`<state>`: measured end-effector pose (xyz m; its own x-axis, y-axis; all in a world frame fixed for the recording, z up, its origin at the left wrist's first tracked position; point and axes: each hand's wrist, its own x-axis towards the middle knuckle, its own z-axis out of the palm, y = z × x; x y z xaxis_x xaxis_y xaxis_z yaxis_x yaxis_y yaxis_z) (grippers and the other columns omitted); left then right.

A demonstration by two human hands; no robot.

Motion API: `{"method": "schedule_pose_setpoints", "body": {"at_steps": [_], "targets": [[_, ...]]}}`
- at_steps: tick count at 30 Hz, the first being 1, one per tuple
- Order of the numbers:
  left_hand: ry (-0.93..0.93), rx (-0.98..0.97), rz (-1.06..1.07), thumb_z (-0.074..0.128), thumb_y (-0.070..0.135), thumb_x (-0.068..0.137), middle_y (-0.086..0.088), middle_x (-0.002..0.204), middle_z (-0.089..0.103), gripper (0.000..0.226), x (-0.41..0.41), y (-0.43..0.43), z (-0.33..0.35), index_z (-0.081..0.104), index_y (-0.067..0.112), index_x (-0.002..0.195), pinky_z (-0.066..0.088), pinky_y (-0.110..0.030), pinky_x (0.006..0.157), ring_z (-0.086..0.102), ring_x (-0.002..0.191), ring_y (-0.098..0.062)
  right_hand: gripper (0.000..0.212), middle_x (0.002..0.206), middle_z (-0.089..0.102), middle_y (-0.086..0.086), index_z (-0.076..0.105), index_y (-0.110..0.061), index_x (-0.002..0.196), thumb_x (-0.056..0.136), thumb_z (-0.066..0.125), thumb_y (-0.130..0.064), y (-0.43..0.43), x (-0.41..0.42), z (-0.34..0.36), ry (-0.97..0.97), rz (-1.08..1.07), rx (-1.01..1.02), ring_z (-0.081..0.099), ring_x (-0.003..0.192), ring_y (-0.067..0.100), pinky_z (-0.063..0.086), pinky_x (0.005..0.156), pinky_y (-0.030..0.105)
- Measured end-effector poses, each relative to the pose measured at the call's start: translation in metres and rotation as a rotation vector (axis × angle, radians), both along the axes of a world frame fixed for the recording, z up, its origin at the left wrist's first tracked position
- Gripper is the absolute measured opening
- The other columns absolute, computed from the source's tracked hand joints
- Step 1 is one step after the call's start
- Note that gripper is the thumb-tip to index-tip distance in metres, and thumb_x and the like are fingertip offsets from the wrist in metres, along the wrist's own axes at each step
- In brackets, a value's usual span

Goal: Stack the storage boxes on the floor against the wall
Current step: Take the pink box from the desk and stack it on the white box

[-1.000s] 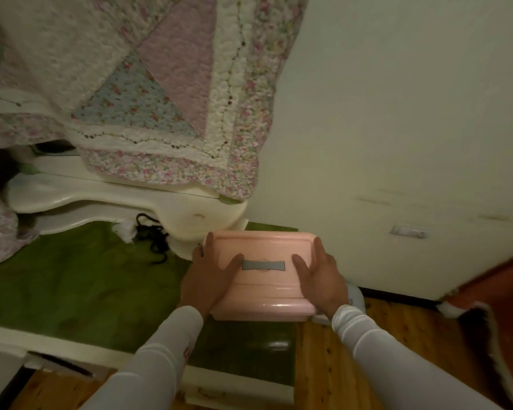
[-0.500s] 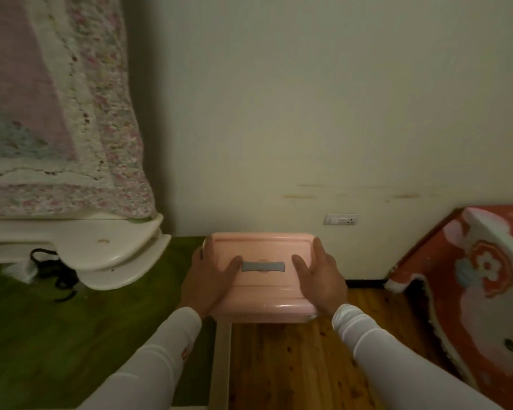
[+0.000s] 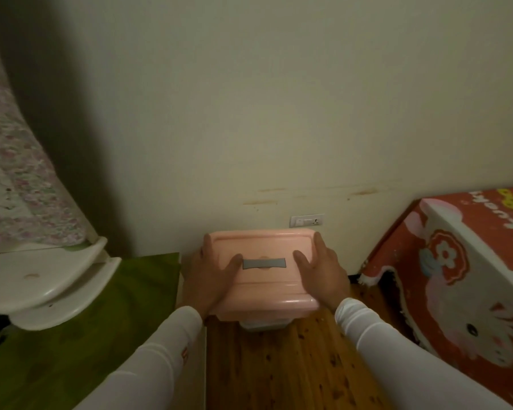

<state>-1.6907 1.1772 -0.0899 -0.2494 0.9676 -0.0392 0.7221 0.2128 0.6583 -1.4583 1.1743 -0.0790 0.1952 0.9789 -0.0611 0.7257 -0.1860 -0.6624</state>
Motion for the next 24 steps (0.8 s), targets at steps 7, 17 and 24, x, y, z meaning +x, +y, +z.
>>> {"method": "schedule_pose_setpoints", "body": {"at_steps": [7, 17, 24], "targets": [[-0.165, -0.009, 0.030, 0.063, 0.062, 0.081, -0.013, 0.150, 0.041, 0.100, 0.013, 0.038, -0.019, 0.013, 0.013, 0.152, 0.041, -0.049, 0.105, 0.047, 0.129, -0.036, 0.069, 0.136, 0.047, 0.009, 0.015, -0.031, 0.150, 0.093, 0.046, -0.055, 0.037, 0.010, -0.012, 0.012, -0.030, -0.017, 0.058, 0.109, 0.030, 0.048, 0.081, 0.037], [-0.198, -0.045, 0.015, 0.059, 0.063, 0.083, -0.006, 0.148, 0.041, 0.087, -0.003, 0.124, -0.063, 0.021, 0.022, 0.150, 0.043, -0.044, 0.099, 0.047, 0.128, -0.030, 0.063, 0.129, 0.053, 0.010, 0.025, -0.027, 0.144, 0.092, 0.050, -0.052, 0.125, -0.007, -0.041, 0.046, -0.019, -0.086, 0.062, 0.103, 0.028, 0.055, 0.084, 0.046], [-0.209, -0.152, 0.075, 0.055, 0.067, 0.083, -0.002, 0.156, 0.031, 0.093, -0.011, 0.154, -0.109, 0.011, 0.027, 0.155, 0.039, -0.041, 0.101, 0.043, 0.134, -0.029, 0.078, 0.142, 0.045, 0.012, 0.014, -0.020, 0.151, 0.092, 0.049, -0.057, 0.166, -0.016, -0.090, -0.034, -0.043, -0.141, 0.055, 0.117, 0.032, 0.052, 0.091, 0.047]]}}
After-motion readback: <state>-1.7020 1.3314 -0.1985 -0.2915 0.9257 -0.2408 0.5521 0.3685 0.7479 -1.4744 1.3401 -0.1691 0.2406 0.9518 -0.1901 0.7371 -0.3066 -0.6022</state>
